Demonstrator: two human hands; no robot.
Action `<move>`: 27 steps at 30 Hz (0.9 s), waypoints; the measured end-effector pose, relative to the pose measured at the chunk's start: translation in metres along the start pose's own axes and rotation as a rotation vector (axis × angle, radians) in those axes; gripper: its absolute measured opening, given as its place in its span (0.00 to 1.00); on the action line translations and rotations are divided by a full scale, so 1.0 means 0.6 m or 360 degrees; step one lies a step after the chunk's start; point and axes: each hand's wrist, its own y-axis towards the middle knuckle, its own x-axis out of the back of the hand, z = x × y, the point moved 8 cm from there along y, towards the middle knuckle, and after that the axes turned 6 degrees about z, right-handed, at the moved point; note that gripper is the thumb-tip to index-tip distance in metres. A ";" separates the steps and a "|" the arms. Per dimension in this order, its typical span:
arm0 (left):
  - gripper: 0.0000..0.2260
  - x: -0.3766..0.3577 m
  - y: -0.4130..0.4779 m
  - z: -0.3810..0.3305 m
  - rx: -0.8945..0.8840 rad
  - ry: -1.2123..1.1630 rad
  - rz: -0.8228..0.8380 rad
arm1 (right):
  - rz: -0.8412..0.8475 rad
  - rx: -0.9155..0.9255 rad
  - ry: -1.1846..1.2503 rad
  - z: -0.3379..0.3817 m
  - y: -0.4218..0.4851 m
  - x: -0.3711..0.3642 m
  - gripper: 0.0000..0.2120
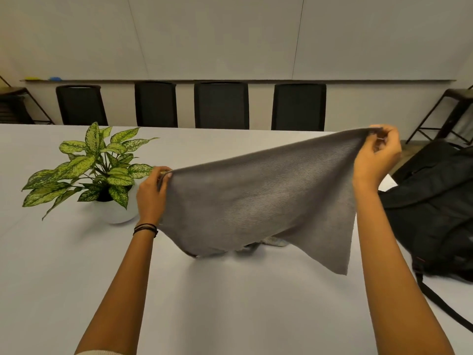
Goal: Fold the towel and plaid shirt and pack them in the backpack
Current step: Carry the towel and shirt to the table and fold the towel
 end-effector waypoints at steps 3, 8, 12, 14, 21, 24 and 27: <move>0.04 -0.012 -0.016 -0.010 -0.0151 -0.0017 0.0223 | -0.0071 -0.0077 0.0035 -0.022 -0.005 0.024 0.05; 0.11 -0.025 -0.048 0.006 -0.0224 -0.0069 0.0462 | -0.0068 -0.0155 -0.0010 -0.050 -0.021 0.046 0.06; 0.19 -0.016 -0.069 0.017 -0.0228 -0.0142 0.0511 | -0.0039 -0.0173 -0.0047 -0.058 -0.032 0.055 0.09; 0.17 -0.013 -0.077 0.026 -0.0170 -0.0192 0.0514 | -0.0022 -0.0174 -0.0043 -0.059 -0.036 0.057 0.09; 0.07 -0.034 -0.100 0.074 0.0008 -0.0137 0.0751 | -0.0001 -0.0195 -0.0039 -0.076 -0.043 0.071 0.09; 0.04 -0.035 -0.108 0.073 0.0032 -0.0074 0.0730 | -0.0010 -0.0206 -0.0017 -0.082 -0.044 0.080 0.10; 0.05 -0.034 -0.112 0.071 0.0073 -0.0030 0.0699 | -0.0014 -0.0244 0.0003 -0.088 -0.047 0.081 0.09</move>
